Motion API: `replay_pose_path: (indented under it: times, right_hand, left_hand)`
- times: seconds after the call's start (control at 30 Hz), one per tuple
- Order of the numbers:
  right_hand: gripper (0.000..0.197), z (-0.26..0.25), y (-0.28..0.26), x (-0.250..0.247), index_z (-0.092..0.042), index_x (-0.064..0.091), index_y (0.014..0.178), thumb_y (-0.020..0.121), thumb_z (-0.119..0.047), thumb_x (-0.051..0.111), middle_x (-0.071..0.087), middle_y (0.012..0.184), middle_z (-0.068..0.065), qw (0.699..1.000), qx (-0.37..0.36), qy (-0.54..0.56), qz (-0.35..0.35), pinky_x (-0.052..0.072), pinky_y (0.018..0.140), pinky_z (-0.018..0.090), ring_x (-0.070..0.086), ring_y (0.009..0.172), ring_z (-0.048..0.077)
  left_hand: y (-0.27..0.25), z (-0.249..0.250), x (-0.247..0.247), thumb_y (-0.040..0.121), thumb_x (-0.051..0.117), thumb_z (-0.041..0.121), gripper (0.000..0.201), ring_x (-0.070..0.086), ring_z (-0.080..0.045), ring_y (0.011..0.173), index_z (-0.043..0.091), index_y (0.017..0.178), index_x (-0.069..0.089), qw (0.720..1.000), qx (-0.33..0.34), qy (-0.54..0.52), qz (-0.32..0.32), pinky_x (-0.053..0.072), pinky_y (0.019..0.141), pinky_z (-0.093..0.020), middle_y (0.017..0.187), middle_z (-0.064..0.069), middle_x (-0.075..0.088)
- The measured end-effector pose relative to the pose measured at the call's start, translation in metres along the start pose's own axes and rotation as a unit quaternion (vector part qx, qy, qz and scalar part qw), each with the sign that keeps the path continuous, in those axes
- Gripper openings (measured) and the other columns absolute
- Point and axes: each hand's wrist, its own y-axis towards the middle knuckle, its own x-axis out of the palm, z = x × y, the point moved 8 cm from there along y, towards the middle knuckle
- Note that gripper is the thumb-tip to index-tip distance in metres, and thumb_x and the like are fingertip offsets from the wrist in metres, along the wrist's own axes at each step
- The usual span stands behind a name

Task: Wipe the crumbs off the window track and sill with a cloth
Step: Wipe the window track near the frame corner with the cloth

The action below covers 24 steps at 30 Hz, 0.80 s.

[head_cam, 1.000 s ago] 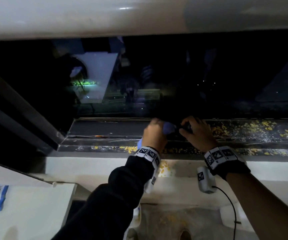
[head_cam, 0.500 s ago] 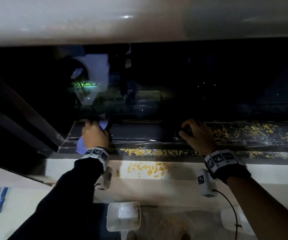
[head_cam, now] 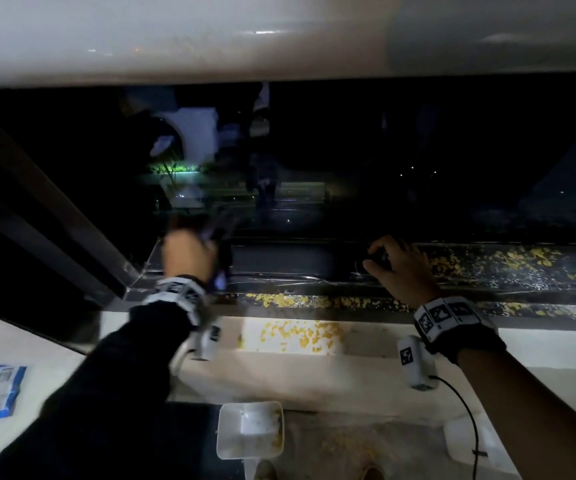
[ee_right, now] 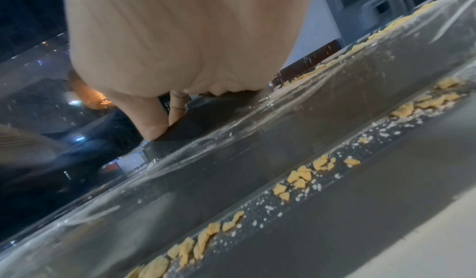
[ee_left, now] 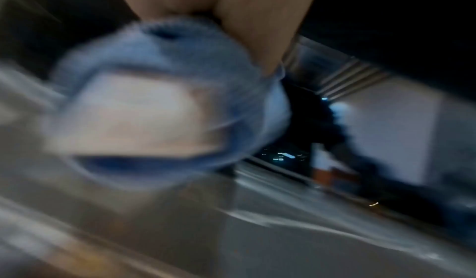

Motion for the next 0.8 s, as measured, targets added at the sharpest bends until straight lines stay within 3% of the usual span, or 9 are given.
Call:
replay_pose_path:
  times: [0.07, 0.13, 0.23, 0.33, 0.4, 0.5, 0.6, 0.7, 0.8]
  right_hand:
    - [0.032, 0.0, 0.0, 0.001, -0.031, 0.053, 0.099, 0.075, -0.052, 0.05, 0.059, 0.109, -0.001, 1.0, 0.004, -0.01, -0.002, 0.034, 0.09, 0.042, 0.051, 0.106, 0.028]
    - [0.033, 0.0, 0.0, 0.001, -0.03, 0.054, 0.1, 0.075, -0.052, 0.049, 0.059, 0.109, -0.001, 1.0, 0.007, -0.012, 0.001, 0.034, 0.09, 0.042, 0.051, 0.105, 0.029]
    - [0.03, 0.0, 0.0, 0.002, -0.03, 0.054, 0.1, 0.077, -0.049, 0.052, 0.059, 0.109, -0.001, 1.0, 0.014, -0.009, 0.0, 0.033, 0.091, 0.041, 0.051, 0.105, 0.028]
    - [0.022, -0.001, 0.001, 0.002, -0.03, 0.053, 0.098, 0.082, -0.043, 0.061, 0.057, 0.106, -0.002, 1.0, 0.011, -0.005, 0.006, 0.035, 0.089, 0.04, 0.051, 0.103, 0.028]
    - [0.02, -0.001, 0.002, 0.002, -0.031, 0.052, 0.096, 0.082, -0.043, 0.062, 0.055, 0.103, -0.003, 1.0, 0.011, 0.001, 0.008, 0.038, 0.088, 0.041, 0.051, 0.102, 0.028]
    - [0.022, -0.004, 0.0, 0.001, -0.038, 0.046, 0.09, 0.076, -0.055, 0.051, 0.05, 0.095, -0.008, 1.0, -0.001, 0.014, 0.007, 0.04, 0.088, 0.045, 0.052, 0.1, 0.029]
    - [0.023, 0.0, 0.001, 0.002, -0.036, 0.049, 0.093, 0.078, -0.052, 0.056, 0.057, 0.104, -0.001, 1.0, -0.001, 0.009, 0.001, 0.039, 0.09, 0.045, 0.052, 0.104, 0.031]
    - [0.026, 0.001, 0.001, 0.001, -0.034, 0.051, 0.096, 0.078, -0.052, 0.055, 0.058, 0.109, 0.0, 1.0, 0.003, 0.01, -0.001, 0.039, 0.092, 0.046, 0.052, 0.107, 0.03]
    - [0.03, 0.001, 0.001, 0.001, -0.032, 0.053, 0.098, 0.076, -0.053, 0.053, 0.058, 0.11, 0.0, 1.0, 0.01, 0.005, -0.001, 0.037, 0.092, 0.043, 0.052, 0.106, 0.028]
  left_hand:
    - [0.01, -0.048, -0.025, 0.078, 0.058, 0.008, 0.03, 0.058, -0.048, 0.091, -0.005, 0.105, 0.06, 0.995, -0.084, 0.026, 0.053, 0.048, 0.08, -0.049, 0.111, -0.03, 0.053]
    - [0.008, -0.066, -0.02, 0.08, 0.059, 0.009, 0.028, 0.056, -0.051, 0.091, -0.006, 0.104, 0.062, 0.99, -0.13, 0.05, 0.027, 0.048, 0.082, -0.052, 0.109, -0.033, 0.051]
    - [-0.006, -0.047, 0.019, 0.077, 0.059, 0.008, 0.028, 0.059, -0.049, 0.088, 0.003, 0.103, 0.067, 0.992, -0.111, 0.049, -0.02, 0.049, 0.08, -0.048, 0.105, -0.03, 0.056]
    - [-0.022, -0.005, 0.051, 0.074, 0.057, 0.009, 0.031, 0.06, -0.047, 0.087, 0.003, 0.102, 0.065, 0.994, -0.101, 0.035, -0.035, 0.049, 0.077, -0.046, 0.108, -0.025, 0.055]
    - [-0.037, 0.029, 0.068, 0.074, 0.056, 0.009, 0.03, 0.06, -0.044, 0.086, 0.006, 0.103, 0.065, 0.996, -0.065, 0.027, -0.049, 0.049, 0.073, -0.043, 0.107, -0.022, 0.057]
    - [-0.068, 0.095, 0.095, 0.076, 0.055, 0.011, 0.037, 0.062, -0.038, 0.09, 0.014, 0.112, 0.062, 0.992, 0.058, 0.004, -0.109, 0.048, 0.074, -0.04, 0.112, -0.014, 0.06]
    - [-0.082, 0.122, 0.103, 0.078, 0.055, 0.013, 0.037, 0.062, -0.034, 0.095, 0.016, 0.114, 0.062, 0.971, 0.142, -0.049, -0.185, 0.047, 0.076, -0.036, 0.112, -0.011, 0.061]
    - [-0.05, 0.076, 0.059, 0.077, 0.058, 0.009, 0.03, 0.065, -0.026, 0.074, 0.018, 0.103, 0.072, 0.986, 0.078, -0.075, -0.126, 0.041, 0.065, -0.026, 0.079, -0.014, 0.066]
    - [-0.009, -0.004, 0.004, 0.079, 0.061, 0.008, 0.025, 0.066, -0.038, 0.088, 0.005, 0.101, 0.071, 0.998, -0.044, -0.027, -0.034, 0.049, 0.074, -0.038, 0.094, -0.026, 0.067]
